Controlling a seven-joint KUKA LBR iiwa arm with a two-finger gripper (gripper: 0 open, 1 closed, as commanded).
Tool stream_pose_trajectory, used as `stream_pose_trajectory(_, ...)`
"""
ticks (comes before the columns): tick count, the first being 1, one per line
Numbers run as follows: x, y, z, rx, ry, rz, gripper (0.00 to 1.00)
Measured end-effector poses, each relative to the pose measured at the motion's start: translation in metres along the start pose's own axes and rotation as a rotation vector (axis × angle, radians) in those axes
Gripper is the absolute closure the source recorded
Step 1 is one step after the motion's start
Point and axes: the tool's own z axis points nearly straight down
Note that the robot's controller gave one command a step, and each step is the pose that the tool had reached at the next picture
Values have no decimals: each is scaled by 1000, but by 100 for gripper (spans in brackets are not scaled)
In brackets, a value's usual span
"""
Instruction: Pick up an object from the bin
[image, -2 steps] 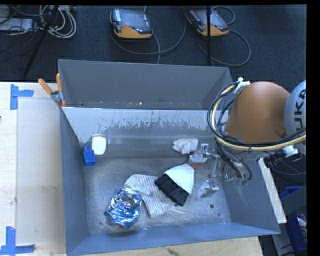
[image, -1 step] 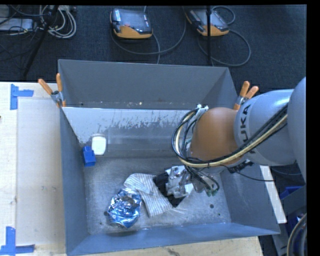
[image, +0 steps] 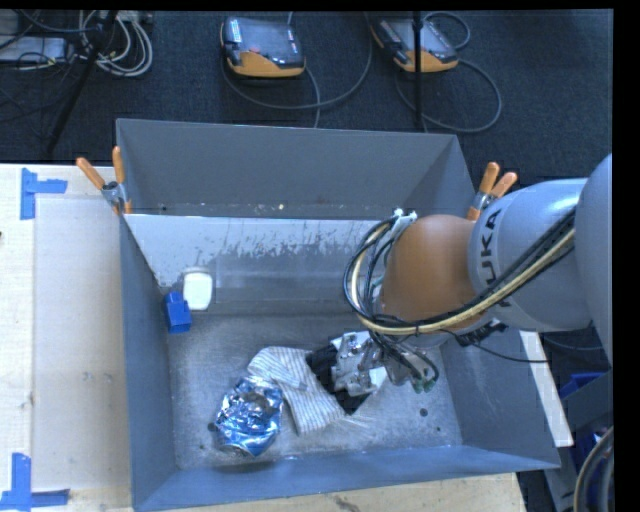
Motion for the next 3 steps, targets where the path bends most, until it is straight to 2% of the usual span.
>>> stream_pose_trajectory(1, 3, 3, -29, -2, 3, -21, 100)
stream_pose_trajectory(2, 0, 3, -73, 0, -7, -28, 100)
stream_pose_trajectory(3, -9, 6, -85, -1, -3, -38, 100)
